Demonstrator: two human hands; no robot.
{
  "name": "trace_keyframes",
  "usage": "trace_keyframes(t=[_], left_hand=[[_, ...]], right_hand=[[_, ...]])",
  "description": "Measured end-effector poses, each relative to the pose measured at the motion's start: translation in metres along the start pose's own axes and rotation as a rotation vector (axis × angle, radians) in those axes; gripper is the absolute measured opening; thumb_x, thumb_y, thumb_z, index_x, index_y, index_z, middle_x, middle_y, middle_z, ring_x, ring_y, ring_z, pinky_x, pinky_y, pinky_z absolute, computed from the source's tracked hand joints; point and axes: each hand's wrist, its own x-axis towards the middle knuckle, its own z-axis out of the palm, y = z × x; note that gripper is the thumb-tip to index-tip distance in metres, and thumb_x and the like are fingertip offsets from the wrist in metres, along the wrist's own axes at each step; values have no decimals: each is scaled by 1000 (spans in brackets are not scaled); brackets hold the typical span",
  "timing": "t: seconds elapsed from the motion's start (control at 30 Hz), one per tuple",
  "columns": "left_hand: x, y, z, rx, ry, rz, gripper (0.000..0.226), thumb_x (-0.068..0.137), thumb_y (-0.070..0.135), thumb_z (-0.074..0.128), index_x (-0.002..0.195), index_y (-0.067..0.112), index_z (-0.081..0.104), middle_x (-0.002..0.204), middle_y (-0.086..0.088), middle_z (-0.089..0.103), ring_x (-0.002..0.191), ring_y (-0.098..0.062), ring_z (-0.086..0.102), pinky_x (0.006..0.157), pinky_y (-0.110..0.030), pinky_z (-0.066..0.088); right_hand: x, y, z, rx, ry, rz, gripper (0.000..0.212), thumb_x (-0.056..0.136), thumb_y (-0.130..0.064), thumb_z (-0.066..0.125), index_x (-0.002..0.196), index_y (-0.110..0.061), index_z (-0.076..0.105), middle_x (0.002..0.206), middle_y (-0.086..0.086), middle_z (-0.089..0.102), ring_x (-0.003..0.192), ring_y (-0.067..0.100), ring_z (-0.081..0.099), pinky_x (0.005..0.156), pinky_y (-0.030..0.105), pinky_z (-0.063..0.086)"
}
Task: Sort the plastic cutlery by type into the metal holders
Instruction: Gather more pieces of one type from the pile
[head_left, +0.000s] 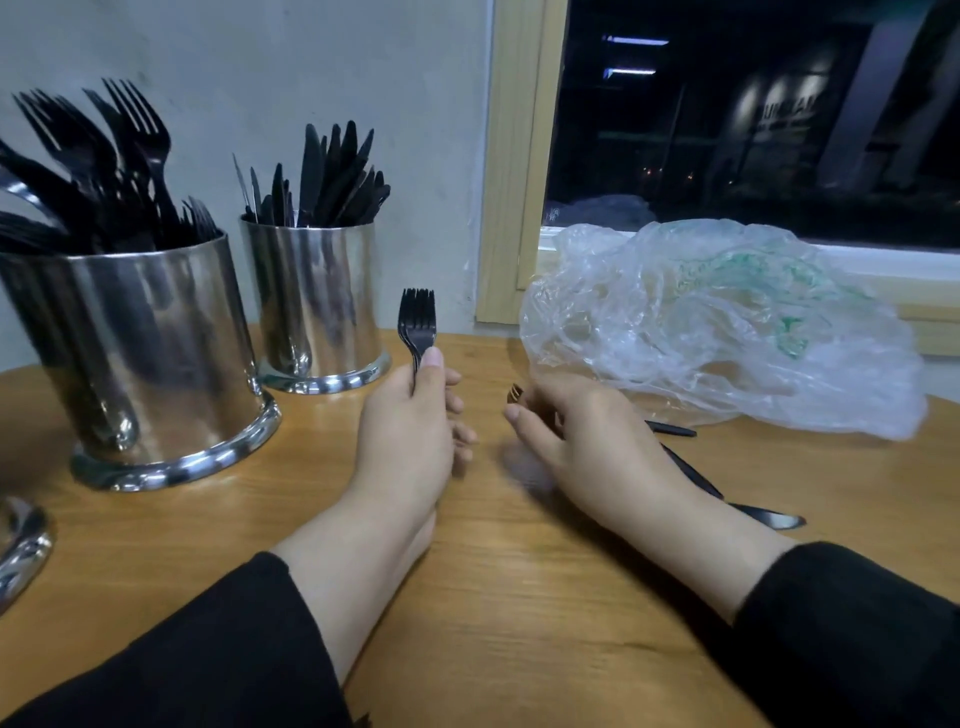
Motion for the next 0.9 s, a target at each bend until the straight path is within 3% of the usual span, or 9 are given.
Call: trace_keyframes(t=[0.1,0.23,0.37,0.47,0.6,0.67,0.77,0.9], left_hand=[[-3,0,0,34,-18,-11,33,107,42,46,94,16,62,68,2,47,41,-10,37,43,-26,31],[-3,0,0,55,-41,-25,34,106,44,47,97,17,65,66,4,47,43,-9,36,42,-25,32],[-5,1,-1,58,-53,-29,33,106,43,48,97,16,65,65,4,46,43,-9,37,42,-25,31],[-7,3,0,54,-54,-21,31,107,40,49,99,14,63,65,2,46,42,-11,38,43,-25,30],[-10,6,2,16,-36,-45,28,105,40,53,99,15,63,61,5,43,40,-8,34,39,-22,28],[-12,7,5,-24,-39,-77,28,104,42,55,98,16,63,62,5,41,40,-7,32,37,-22,28],[-19,6,12,-88,-75,-128,32,99,47,60,97,14,62,63,5,40,42,-7,30,37,-22,26],[-23,2,13,-152,-104,-153,30,94,42,70,89,17,55,63,5,36,47,-10,28,39,-22,23]], right_hand=[[-3,28,-10,-133,-47,77,18,93,-43,63,88,-26,61,83,-10,59,81,15,55,71,33,43],[-6,37,-17,-237,-122,115,18,88,-47,68,87,-30,60,92,-8,57,89,17,56,80,35,47],[-6,32,-13,-297,-149,135,16,89,-41,68,85,-27,62,89,-7,57,90,19,57,76,32,43],[-7,28,-14,-194,-54,146,14,89,-33,68,80,-24,62,76,-8,60,76,16,56,65,30,36],[-7,20,-19,47,144,187,17,96,-32,62,82,-23,57,68,-7,63,65,5,57,59,19,40],[-9,13,-17,91,181,144,16,97,-32,62,83,-24,57,69,-8,64,64,5,57,59,20,42],[-12,1,-10,88,197,7,14,96,-29,65,87,-19,61,69,-5,66,64,15,59,64,34,47],[-17,-11,1,-55,216,-218,24,95,-39,53,90,-16,58,65,-1,62,60,27,57,51,40,46]])
